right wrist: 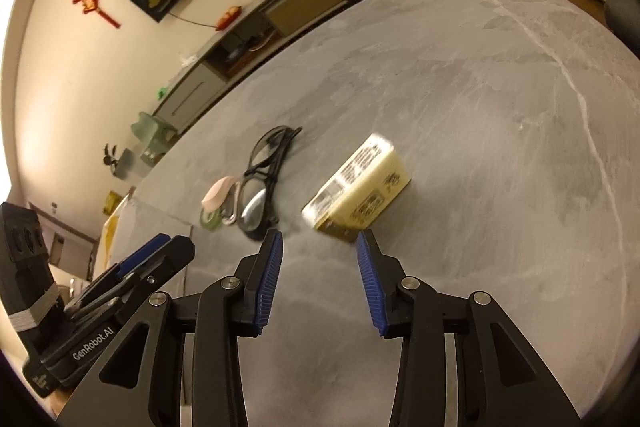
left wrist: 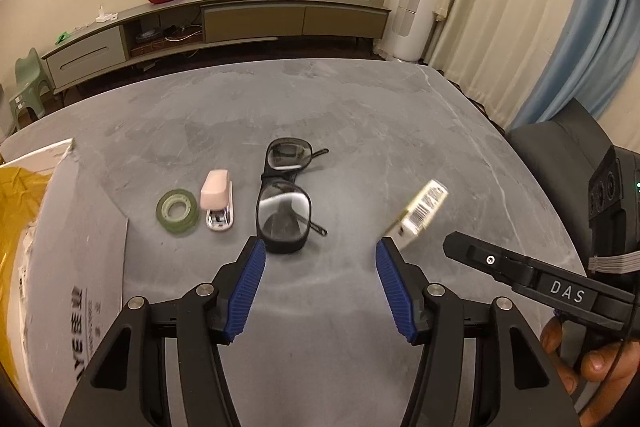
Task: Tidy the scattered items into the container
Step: 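Grasp the black glasses with the left tool while the right tool grasps the cream pack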
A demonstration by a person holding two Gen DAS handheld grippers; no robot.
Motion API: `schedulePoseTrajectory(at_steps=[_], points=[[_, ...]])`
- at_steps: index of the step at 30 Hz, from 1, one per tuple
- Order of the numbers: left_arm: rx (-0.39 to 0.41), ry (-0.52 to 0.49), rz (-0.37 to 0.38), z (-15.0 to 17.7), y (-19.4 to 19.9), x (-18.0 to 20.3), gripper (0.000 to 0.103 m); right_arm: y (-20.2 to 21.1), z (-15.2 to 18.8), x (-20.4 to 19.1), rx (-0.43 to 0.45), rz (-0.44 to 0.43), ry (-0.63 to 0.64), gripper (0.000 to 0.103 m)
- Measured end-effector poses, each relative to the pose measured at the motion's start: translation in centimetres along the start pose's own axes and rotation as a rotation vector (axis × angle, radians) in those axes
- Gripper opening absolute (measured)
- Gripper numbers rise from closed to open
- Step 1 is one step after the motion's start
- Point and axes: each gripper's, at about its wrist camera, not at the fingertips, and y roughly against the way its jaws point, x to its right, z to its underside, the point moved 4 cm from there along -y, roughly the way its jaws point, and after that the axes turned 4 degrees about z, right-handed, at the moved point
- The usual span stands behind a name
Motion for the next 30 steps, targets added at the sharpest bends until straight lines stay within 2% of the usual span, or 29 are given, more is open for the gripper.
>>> schedulePoseTrajectory(at_steps=[2,10,12,13,24,30], points=[[-0.001,-0.007,-0.008,-0.6,-1.4,-0.2,0.059,-0.7,-1.0,0.4,0.009,0.036,-0.02,0.042],[-0.021,-0.035,-0.072,-2.0,-5.9,-1.1,0.059,-3.2,-2.0,1.4,0.0,0.077,-0.028,0.046],[-0.028,-0.034,-0.076,-2.2,-6.9,-1.5,0.059,-3.7,-2.0,1.6,-0.003,0.066,-0.028,0.053],[-0.031,-0.035,-0.083,-2.3,-7.4,-1.7,0.059,-3.8,-2.1,1.6,0.002,0.067,-0.022,0.054],[-0.066,-0.025,-0.115,-2.6,-11.4,-3.2,0.059,-4.5,-2.7,1.5,0.01,0.017,0.008,0.057],[-0.102,-0.005,-0.091,-1.7,-12.4,-3.2,0.058,-4.1,-2.7,2.0,-0.02,0.0,0.008,0.057]])
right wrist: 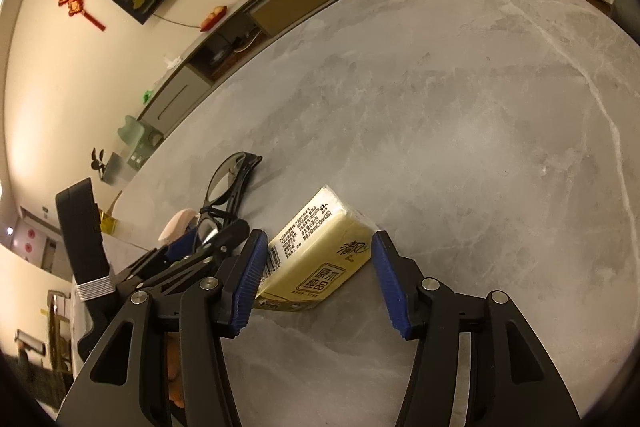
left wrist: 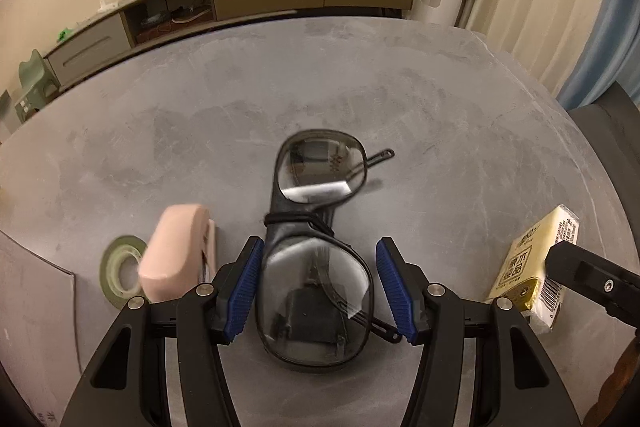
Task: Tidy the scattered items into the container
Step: 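Grasp the black glasses with the left tool while the right tool grasps the cream pack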
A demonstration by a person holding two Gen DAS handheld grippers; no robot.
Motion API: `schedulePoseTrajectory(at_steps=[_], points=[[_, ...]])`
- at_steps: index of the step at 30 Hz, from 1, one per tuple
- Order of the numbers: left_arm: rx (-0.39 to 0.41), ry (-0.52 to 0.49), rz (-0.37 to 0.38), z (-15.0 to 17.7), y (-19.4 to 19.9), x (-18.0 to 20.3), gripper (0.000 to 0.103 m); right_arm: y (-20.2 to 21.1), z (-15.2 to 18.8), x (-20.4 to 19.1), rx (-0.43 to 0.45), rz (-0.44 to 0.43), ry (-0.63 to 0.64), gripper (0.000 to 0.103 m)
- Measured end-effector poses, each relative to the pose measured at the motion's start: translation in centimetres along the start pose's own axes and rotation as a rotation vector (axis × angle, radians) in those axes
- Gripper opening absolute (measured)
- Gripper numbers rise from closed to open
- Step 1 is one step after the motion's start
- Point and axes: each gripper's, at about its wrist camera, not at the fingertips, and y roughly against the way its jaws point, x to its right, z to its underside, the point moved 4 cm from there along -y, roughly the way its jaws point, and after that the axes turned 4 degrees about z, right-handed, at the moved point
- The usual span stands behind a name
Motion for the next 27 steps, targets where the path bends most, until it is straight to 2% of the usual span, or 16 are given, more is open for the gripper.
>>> schedulePoseTrajectory(at_steps=[5,12,14,15,17,22,27], points=[[-0.005,-0.028,0.026,1.4,1.1,0.9,0.055,0.6,-0.1,0.6,0.015,0.021,-0.014,0.057],[0.041,-0.016,-0.033,-1.0,0.4,0.6,0.059,-1.2,0.2,-1.0,0.01,0.046,0.014,0.057],[0.014,-0.031,-0.062,-0.9,-0.6,0.3,0.057,-1.5,0.5,-1.0,0.004,0.033,0.025,0.057],[0.022,-0.022,-0.054,-0.8,-0.6,0.2,0.052,-1.5,0.6,-1.0,0.001,0.029,0.032,0.057],[0.017,-0.019,-0.042,-0.3,-0.3,0.2,0.052,-1.3,0.6,-0.8,-0.004,0.013,0.036,0.054],[-0.002,-0.024,-0.015,1.6,1.5,0.6,0.052,-0.5,0.9,-0.6,-0.026,-0.03,0.044,0.037],[0.014,-0.011,0.013,2.8,3.7,1.1,0.053,0.5,1.2,0.0,-0.018,-0.019,0.052,0.037]])
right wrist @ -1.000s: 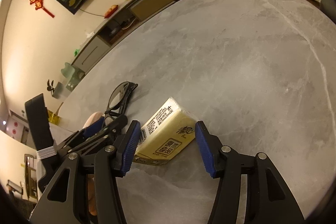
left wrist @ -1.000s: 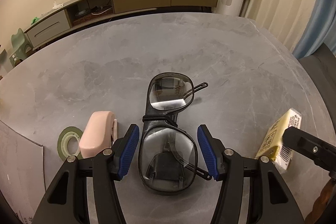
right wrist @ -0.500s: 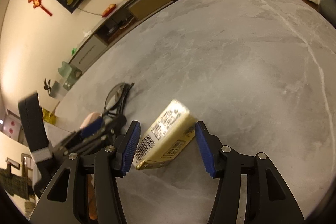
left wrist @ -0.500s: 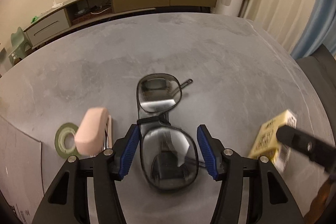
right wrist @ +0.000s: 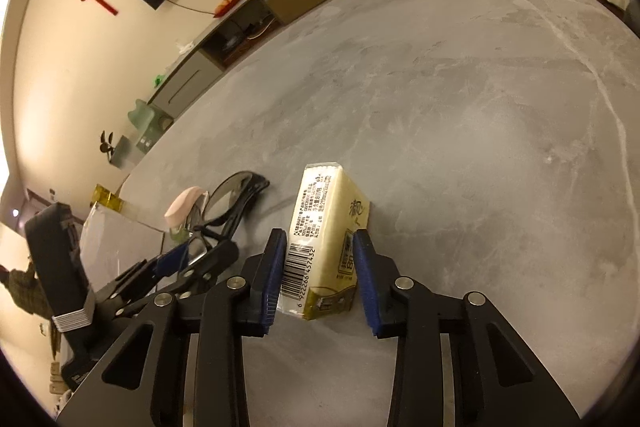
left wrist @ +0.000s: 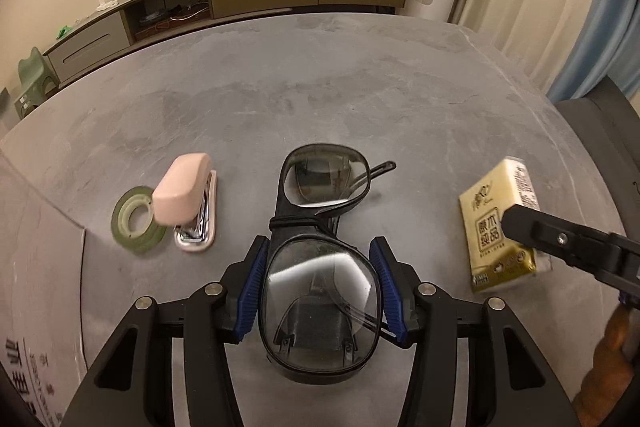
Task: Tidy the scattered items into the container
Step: 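Grasp the black glasses with the left tool while the right tool grasps the cream pack, then carry the glasses and cream pack over the white box with both tools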
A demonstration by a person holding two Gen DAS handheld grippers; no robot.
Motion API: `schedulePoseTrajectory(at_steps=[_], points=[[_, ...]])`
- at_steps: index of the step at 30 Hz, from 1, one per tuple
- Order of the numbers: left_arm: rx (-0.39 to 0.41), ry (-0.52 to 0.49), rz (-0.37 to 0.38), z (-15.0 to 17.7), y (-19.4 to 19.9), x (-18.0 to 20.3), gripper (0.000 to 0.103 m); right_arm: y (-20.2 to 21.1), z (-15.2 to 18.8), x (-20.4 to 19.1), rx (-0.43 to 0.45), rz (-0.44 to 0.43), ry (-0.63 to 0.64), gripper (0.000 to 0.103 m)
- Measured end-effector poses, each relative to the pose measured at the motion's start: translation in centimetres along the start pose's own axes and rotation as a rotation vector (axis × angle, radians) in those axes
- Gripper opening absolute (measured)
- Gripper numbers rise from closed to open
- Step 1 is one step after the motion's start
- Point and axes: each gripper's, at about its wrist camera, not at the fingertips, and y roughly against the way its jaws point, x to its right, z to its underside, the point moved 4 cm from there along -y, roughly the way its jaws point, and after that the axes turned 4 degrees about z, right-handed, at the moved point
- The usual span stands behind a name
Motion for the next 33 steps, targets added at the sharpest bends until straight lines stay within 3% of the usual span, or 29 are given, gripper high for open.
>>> schedulePoseTrajectory(at_steps=[4,9,13,19,33], points=[[0.013,-0.046,-0.034,-0.5,0.0,0.8,0.063,-0.1,0.1,-0.6,0.021,0.039,0.042,0.041],[-0.03,-0.047,-0.053,-0.8,-2.4,0.7,0.063,-1.2,0.5,-1.2,0.007,0.058,0.082,0.044],[-0.03,-0.032,-0.049,-0.6,-2.5,0.5,0.045,-1.7,0.8,-1.4,-0.006,0.043,0.096,0.044],[-0.033,-0.029,-0.062,0.0,-1.7,0.6,0.042,-0.9,1.0,-1.7,0.005,0.02,0.118,0.024],[0.033,0.002,-0.069,1.1,3.6,1.1,0.04,0.9,2.6,-2.3,-0.013,-0.057,0.101,0.023]])
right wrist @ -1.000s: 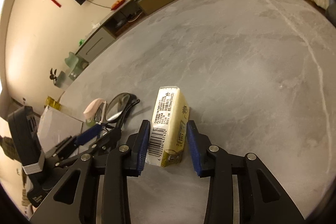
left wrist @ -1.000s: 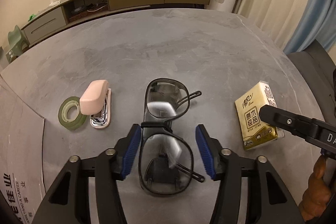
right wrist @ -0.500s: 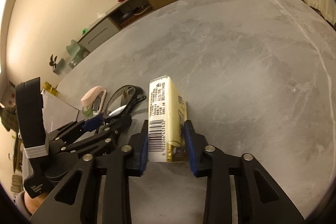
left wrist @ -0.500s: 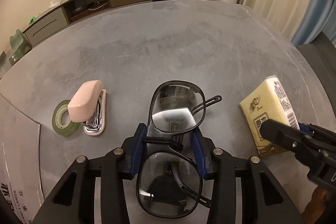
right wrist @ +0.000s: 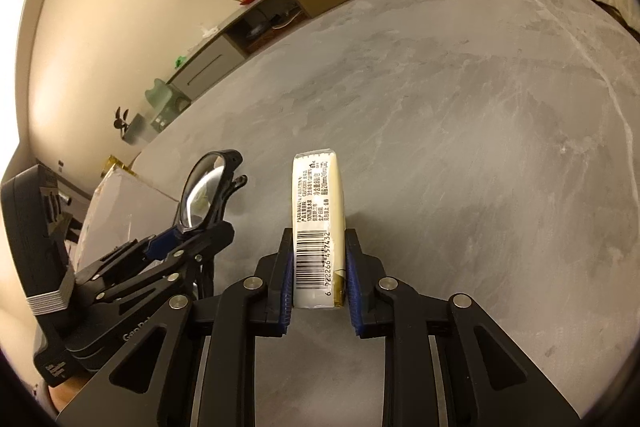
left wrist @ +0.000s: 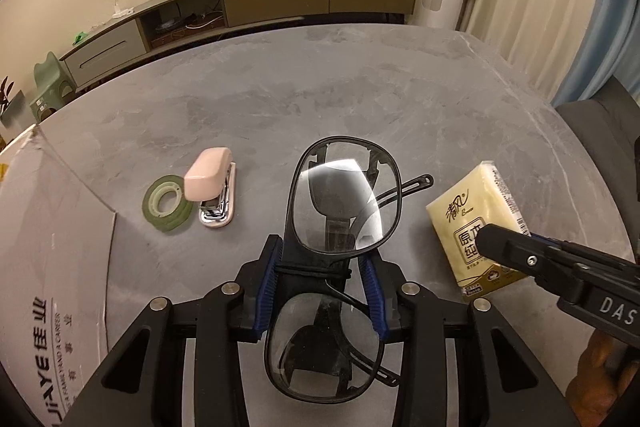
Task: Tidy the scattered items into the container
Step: 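Carry the glasses and cream pack over the white box with both tools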
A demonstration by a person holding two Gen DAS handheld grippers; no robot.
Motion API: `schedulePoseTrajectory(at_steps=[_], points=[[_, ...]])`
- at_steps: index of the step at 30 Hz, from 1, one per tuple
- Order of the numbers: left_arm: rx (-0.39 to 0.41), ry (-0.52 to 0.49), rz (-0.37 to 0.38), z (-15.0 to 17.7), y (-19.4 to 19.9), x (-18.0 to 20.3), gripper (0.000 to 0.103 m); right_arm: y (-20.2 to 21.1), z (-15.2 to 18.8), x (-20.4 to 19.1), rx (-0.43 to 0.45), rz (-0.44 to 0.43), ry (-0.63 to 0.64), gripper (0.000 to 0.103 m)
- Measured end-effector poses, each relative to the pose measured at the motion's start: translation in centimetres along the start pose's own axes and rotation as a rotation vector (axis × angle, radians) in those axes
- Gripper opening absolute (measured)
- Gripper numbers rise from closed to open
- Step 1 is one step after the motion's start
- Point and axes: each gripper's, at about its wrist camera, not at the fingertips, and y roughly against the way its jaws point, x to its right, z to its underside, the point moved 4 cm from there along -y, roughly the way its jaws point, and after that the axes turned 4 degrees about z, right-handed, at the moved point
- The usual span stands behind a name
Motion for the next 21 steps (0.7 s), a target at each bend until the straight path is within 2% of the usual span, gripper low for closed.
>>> schedulePoseTrajectory(at_steps=[11,21], points=[[0.078,-0.016,-0.031,0.9,5.7,0.6,0.04,2.1,1.8,-2.4,0.007,-0.033,0.048,0.023],[0.166,-0.003,-0.063,2.6,11.8,-0.6,0.04,4.3,4.5,-6.7,0.018,-0.068,0.144,0.023]])
